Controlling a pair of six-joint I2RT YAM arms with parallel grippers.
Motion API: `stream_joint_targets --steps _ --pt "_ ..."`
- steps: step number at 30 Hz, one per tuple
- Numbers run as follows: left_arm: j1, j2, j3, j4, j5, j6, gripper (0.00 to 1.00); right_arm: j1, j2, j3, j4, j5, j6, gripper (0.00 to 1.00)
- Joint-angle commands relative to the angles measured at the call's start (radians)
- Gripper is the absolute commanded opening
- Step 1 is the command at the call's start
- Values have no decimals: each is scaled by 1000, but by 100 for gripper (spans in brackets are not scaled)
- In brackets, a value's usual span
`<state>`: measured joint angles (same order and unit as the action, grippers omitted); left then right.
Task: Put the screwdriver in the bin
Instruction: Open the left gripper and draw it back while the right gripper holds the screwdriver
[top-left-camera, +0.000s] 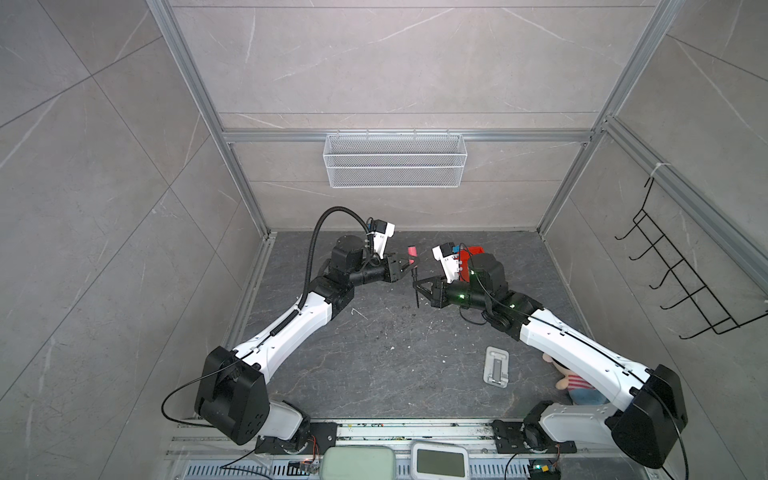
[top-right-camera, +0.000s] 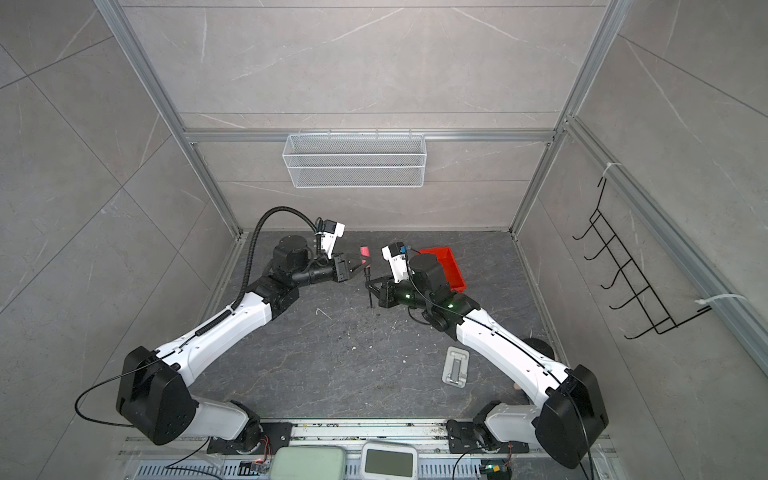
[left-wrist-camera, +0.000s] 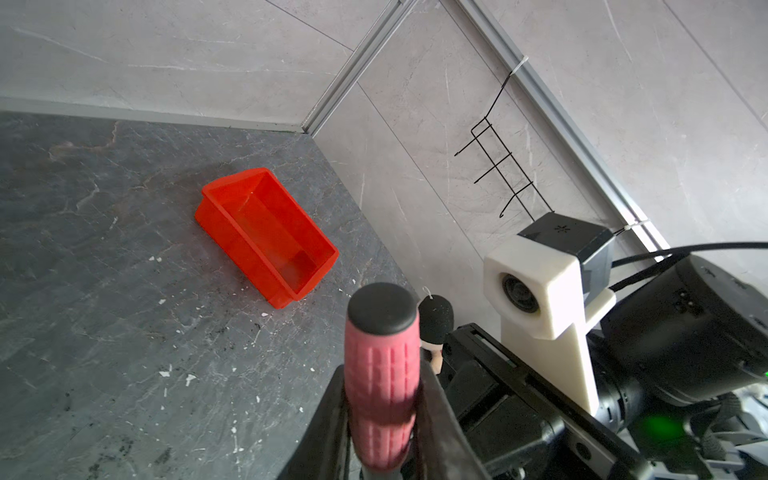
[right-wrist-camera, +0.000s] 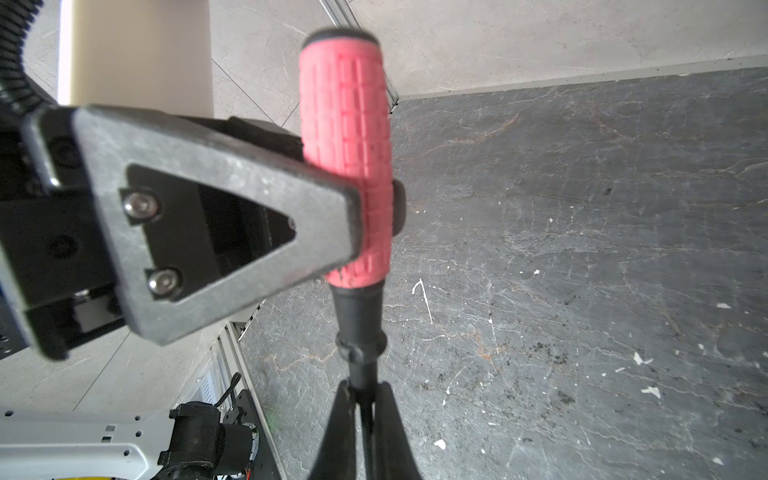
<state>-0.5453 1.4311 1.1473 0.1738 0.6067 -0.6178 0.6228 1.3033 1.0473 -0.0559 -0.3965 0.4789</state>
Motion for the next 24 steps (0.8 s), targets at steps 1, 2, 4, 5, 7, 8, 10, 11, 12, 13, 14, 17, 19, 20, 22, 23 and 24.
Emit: stream_joint_targets --steps 1,2,4,5,7,8,10,11,12,13,14,17,19,20,22,23,24 --pt "-3 -22 11 41 -5 10 46 -10 -20 -2 4 7 -7 0" --pt "-3 -24 10 41 -9 12 51 -11 -21 -3 1 12 -8 0" --pt "-5 -31 10 41 -19 13 60 -14 -22 -4 -4 18 -10 0" --pt "-5 -33 10 41 -24 16 62 -16 -23 -4 -5 21 -12 0" --pt "-5 -38 9 41 -27 21 66 -21 -21 -9 -5 25 -13 0" --pt "-5 -39 9 39 -29 25 69 -24 -21 -10 -7 30 -16 0" --pt "-5 -44 3 37 -38 34 72 -30 -20 -10 -8 35 -19 0" --pt "-5 -47 -1 36 -41 38 72 -34 -19 -12 -8 35 -19 0" --pt "-5 -46 -6 36 -45 42 72 -37 -18 -11 -6 31 -20 0" --pt "-5 -44 -9 37 -48 42 73 -37 -17 -11 -4 25 -19 0" --pt "-5 -42 -9 37 -47 43 73 -38 -16 -10 -2 19 -20 0" --pt "-5 -34 -11 41 -53 36 75 -38 -19 -11 -2 10 -23 0" --pt "-7 -39 -19 46 -70 38 76 -40 -25 -15 0 14 -22 0" --pt "-5 -46 -25 48 -85 41 77 -41 -29 -18 1 21 -21 0" --pt "-6 -61 -35 48 -115 55 85 -46 -36 -23 1 29 -18 0" --pt "-6 -69 -39 48 -125 62 92 -47 -38 -24 1 34 -16 0" --pt "-5 -78 -43 47 -135 71 99 -51 -39 -26 2 35 -14 0"
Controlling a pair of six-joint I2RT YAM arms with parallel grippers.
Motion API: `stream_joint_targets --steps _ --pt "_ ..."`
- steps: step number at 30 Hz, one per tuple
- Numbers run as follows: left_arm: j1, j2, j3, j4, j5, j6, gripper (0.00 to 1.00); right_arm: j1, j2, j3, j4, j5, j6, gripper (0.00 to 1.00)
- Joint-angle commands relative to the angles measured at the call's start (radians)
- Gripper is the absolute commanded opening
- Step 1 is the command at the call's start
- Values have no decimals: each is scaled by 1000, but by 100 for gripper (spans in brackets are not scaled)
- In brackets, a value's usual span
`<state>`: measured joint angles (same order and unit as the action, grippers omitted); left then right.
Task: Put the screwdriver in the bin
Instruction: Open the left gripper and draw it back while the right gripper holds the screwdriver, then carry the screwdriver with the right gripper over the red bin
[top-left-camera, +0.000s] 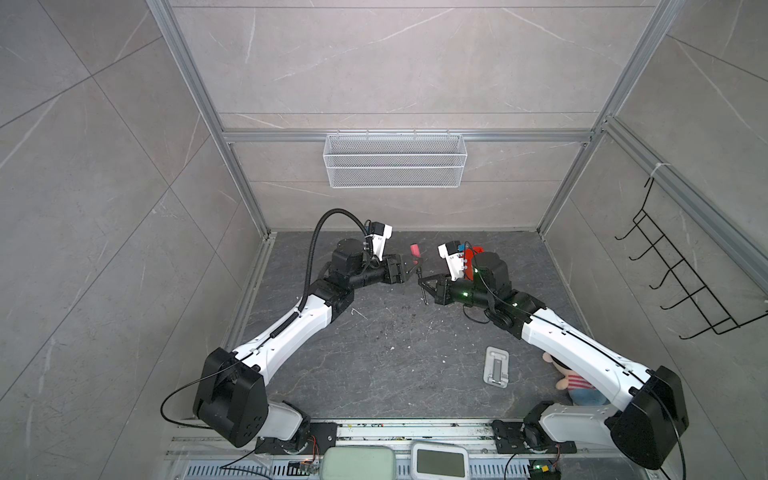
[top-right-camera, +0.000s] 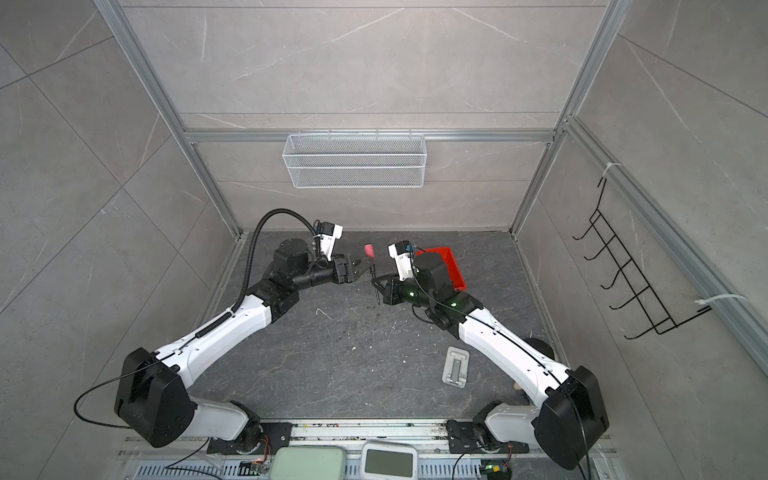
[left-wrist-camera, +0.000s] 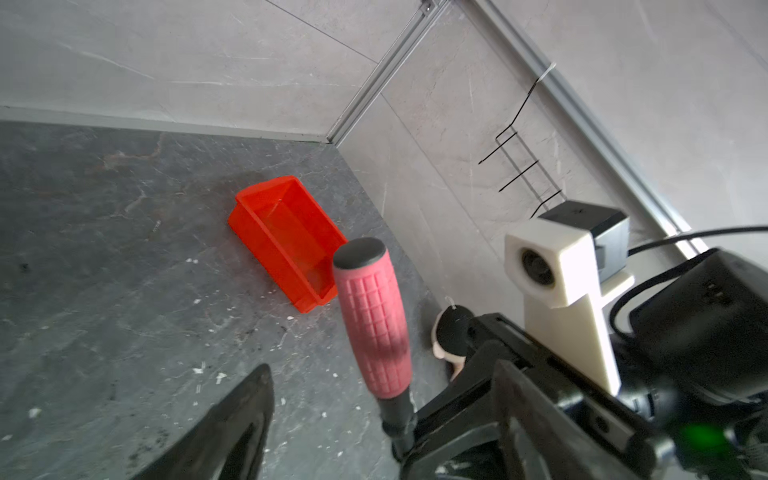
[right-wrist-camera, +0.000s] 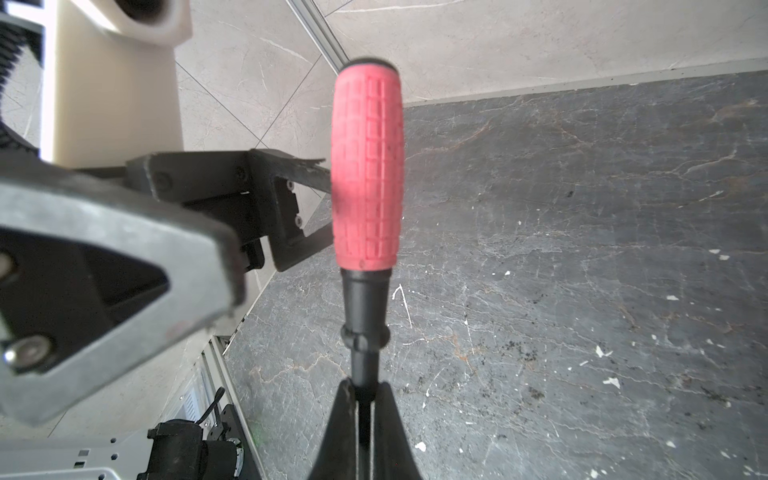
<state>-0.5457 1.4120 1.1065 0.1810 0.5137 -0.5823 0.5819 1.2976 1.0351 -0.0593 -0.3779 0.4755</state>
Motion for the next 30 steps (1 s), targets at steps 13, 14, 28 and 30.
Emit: stream_joint_targets --steps 13,14,28,30 --pt "-11 -114 1 -36 -166 144 100 -67 -44 -35 28 22 18 0" --pt "-12 -120 1 -44 -171 176 100 -73 -45 -33 23 26 12 0" --pt "-119 -135 -6 -109 -204 642 100 -239 -1 19 -76 183 -189 0" --pt "-142 -117 2 -109 -206 681 100 -275 19 32 -82 183 -229 0"
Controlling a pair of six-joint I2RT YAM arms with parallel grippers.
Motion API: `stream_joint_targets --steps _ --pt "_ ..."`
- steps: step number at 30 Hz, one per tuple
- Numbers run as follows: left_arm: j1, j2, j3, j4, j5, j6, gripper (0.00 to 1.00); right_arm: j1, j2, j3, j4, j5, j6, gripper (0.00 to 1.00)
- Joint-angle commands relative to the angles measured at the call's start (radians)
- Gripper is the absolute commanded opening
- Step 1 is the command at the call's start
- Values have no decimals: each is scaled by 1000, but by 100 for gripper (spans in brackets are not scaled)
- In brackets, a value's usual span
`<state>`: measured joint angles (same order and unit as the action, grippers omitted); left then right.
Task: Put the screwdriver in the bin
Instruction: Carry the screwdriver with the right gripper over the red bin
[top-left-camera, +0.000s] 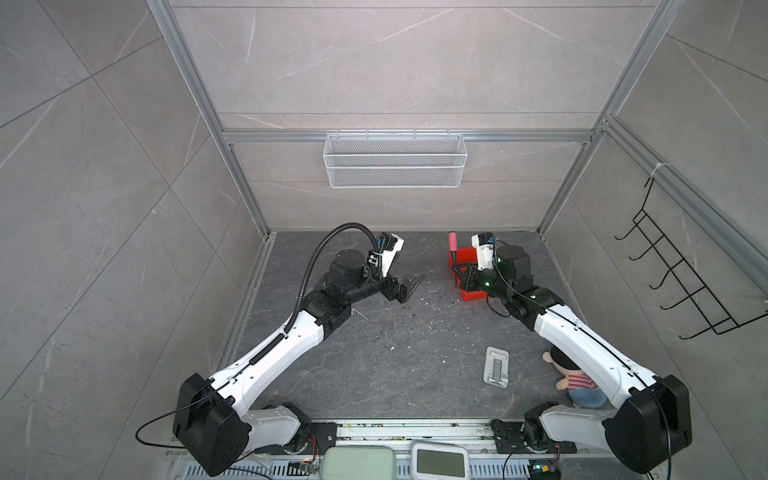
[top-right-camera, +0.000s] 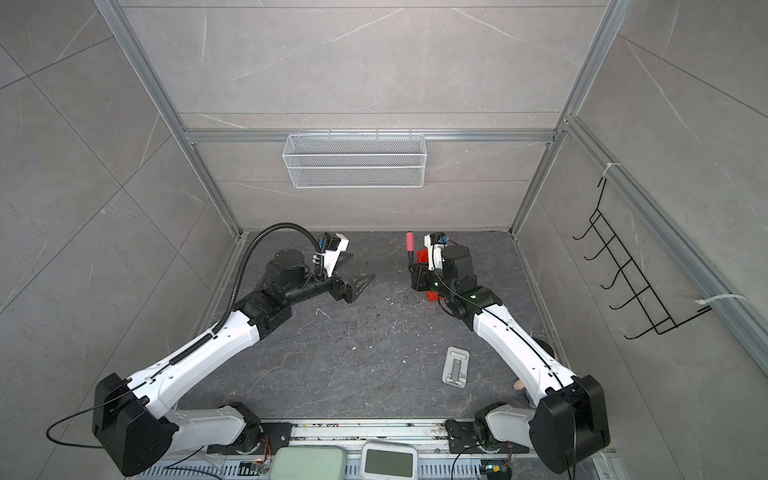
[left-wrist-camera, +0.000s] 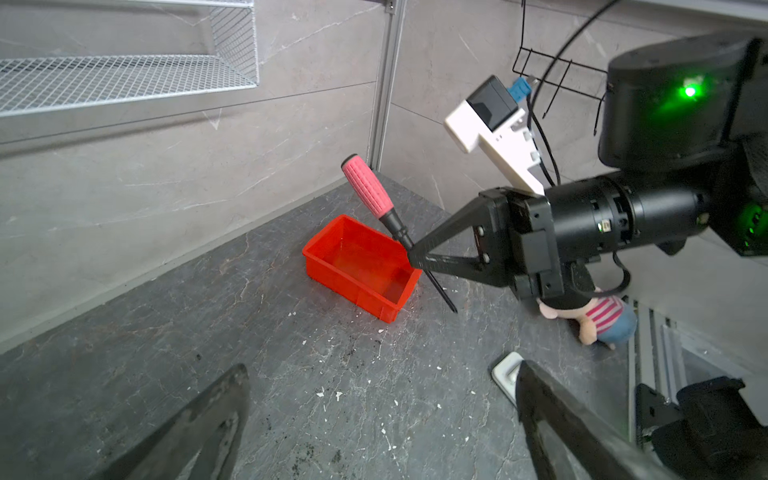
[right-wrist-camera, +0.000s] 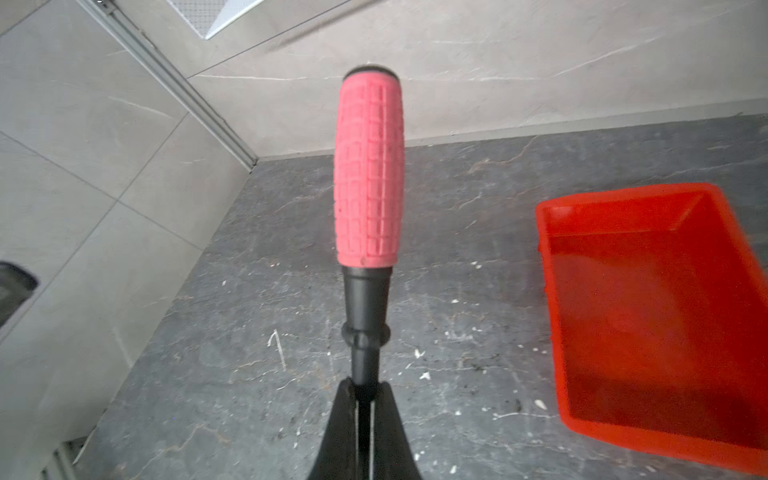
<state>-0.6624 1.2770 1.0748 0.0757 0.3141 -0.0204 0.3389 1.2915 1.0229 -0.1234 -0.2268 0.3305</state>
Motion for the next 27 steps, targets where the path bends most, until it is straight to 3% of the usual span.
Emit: stream_joint_targets --steps 1,8,16,27 --pt "-34 25 38 -2 -9 131 100 -54 37 54 -20 28 -99 0" --pt "-92 113 98 -1 -43 176 100 -154 152 109 -25 12 -220 0" --pt "-151 231 148 30 -62 193 100 -202 335 157 -25 85 -355 0" --pt "-175 296 144 47 -92 183 100 -207 543 207 -5 143 -386 0"
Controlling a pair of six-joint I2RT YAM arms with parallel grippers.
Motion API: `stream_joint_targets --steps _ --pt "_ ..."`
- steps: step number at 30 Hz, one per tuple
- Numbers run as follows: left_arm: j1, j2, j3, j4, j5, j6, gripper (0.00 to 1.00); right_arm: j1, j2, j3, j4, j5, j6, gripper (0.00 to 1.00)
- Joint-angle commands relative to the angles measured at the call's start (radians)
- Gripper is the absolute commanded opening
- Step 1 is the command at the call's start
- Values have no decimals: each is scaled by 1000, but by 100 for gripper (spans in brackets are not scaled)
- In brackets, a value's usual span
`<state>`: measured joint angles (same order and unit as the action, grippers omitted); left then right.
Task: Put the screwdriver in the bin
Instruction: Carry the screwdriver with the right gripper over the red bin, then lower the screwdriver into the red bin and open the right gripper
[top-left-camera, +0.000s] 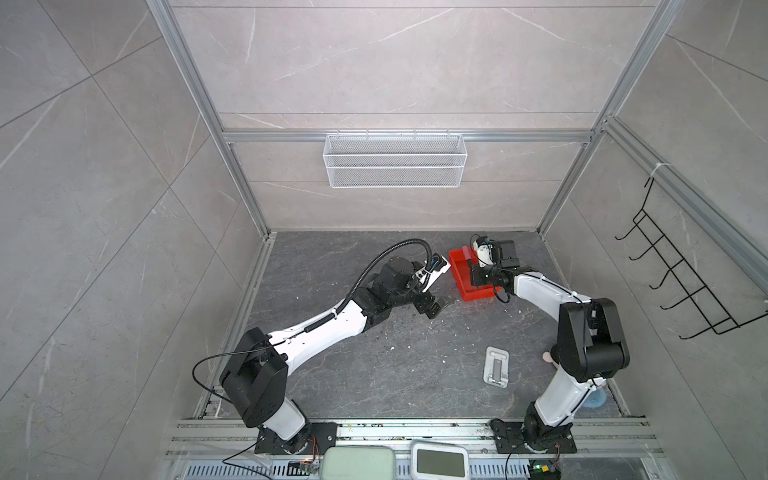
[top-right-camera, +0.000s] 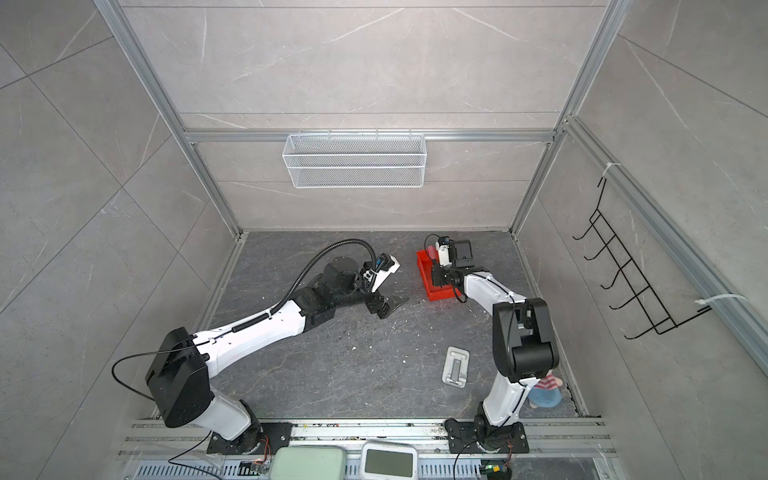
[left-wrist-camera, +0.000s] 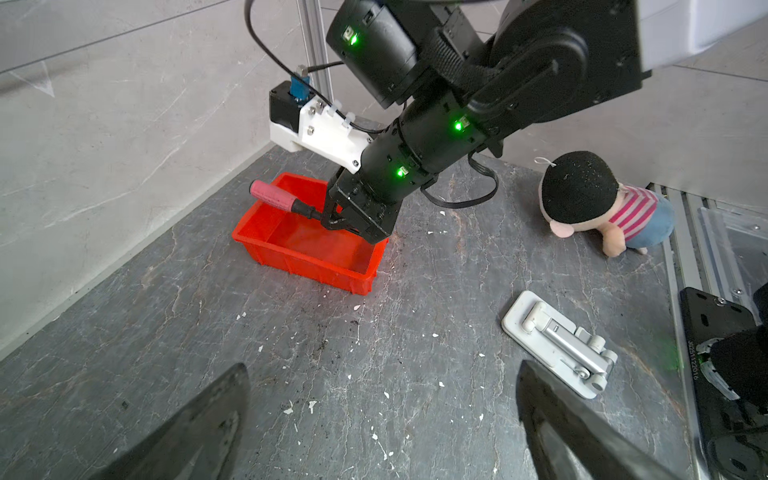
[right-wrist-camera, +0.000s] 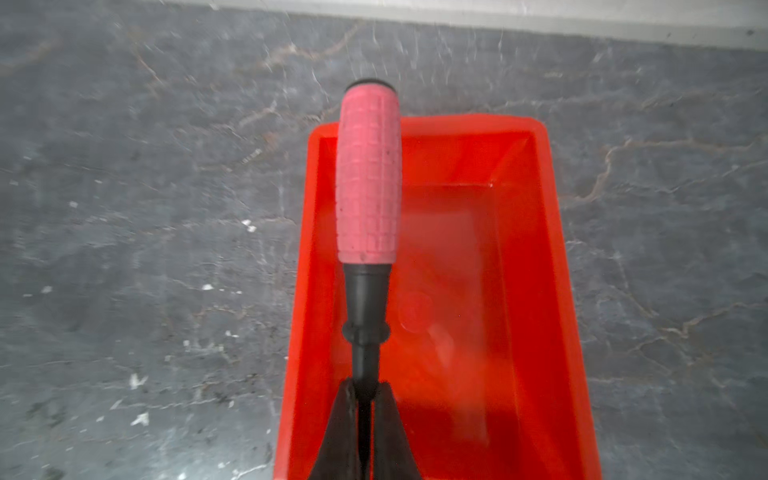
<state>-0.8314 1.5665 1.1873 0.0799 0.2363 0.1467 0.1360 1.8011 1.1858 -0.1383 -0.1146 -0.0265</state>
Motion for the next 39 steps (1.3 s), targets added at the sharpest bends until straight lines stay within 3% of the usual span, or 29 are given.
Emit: stream_joint_targets --steps 1,24,39 --pt "-7 8 31 40 -18 19 100 -4 44 47 9 40 -33 0" --pt "-14 -6 -11 34 -32 -1 100 -5 168 178 -117 74 -58 0" --pt "-14 -5 -27 37 -37 -1 100 -8 155 168 -168 93 -131 0"
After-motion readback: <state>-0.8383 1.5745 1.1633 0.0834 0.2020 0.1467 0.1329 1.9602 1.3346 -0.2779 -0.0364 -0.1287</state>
